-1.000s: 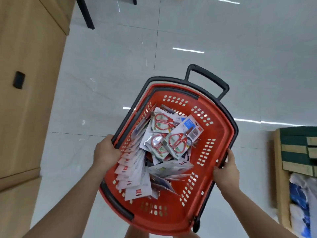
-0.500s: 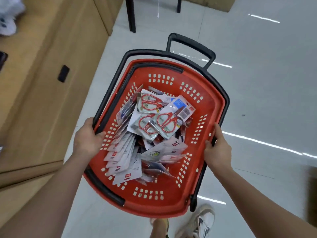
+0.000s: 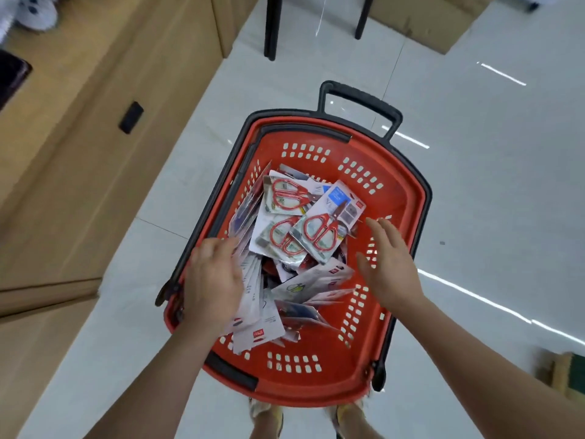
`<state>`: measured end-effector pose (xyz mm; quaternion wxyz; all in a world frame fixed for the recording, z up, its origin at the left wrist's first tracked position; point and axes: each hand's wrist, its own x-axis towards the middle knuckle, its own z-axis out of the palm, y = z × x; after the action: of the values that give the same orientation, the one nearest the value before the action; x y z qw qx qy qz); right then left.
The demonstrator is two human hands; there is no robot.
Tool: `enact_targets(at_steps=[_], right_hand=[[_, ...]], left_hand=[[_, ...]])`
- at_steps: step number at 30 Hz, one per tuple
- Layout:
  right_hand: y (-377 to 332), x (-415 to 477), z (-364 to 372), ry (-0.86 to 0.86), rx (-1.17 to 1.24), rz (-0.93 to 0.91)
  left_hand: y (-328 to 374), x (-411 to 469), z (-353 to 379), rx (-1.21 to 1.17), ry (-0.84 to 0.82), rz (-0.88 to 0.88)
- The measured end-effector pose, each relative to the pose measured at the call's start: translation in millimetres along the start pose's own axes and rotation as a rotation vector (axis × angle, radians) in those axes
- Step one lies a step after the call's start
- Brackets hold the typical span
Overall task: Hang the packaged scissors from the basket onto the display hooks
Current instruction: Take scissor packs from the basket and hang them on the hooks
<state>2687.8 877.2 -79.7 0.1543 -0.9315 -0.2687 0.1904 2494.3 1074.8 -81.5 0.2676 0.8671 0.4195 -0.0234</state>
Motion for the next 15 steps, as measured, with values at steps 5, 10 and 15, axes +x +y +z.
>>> enact_targets(at_steps=[5, 10, 15], right_hand=[[-21.2, 20.8, 37.3, -0.339, -0.046, -0.18], [-21.1, 46.6, 71.6, -0.445, -0.187, -0.29], [-24.5, 62.5, 56.9, -0.417, -0.099, -0.326]], left_hand=[[54.8, -4.9, 42.6, -0.756, -0.37, -0.495], [71.4, 18.5, 75.7, -1.094, -0.209, -0.775], [93.0, 34.5, 62.2, -1.115, 0.044, -0.892]])
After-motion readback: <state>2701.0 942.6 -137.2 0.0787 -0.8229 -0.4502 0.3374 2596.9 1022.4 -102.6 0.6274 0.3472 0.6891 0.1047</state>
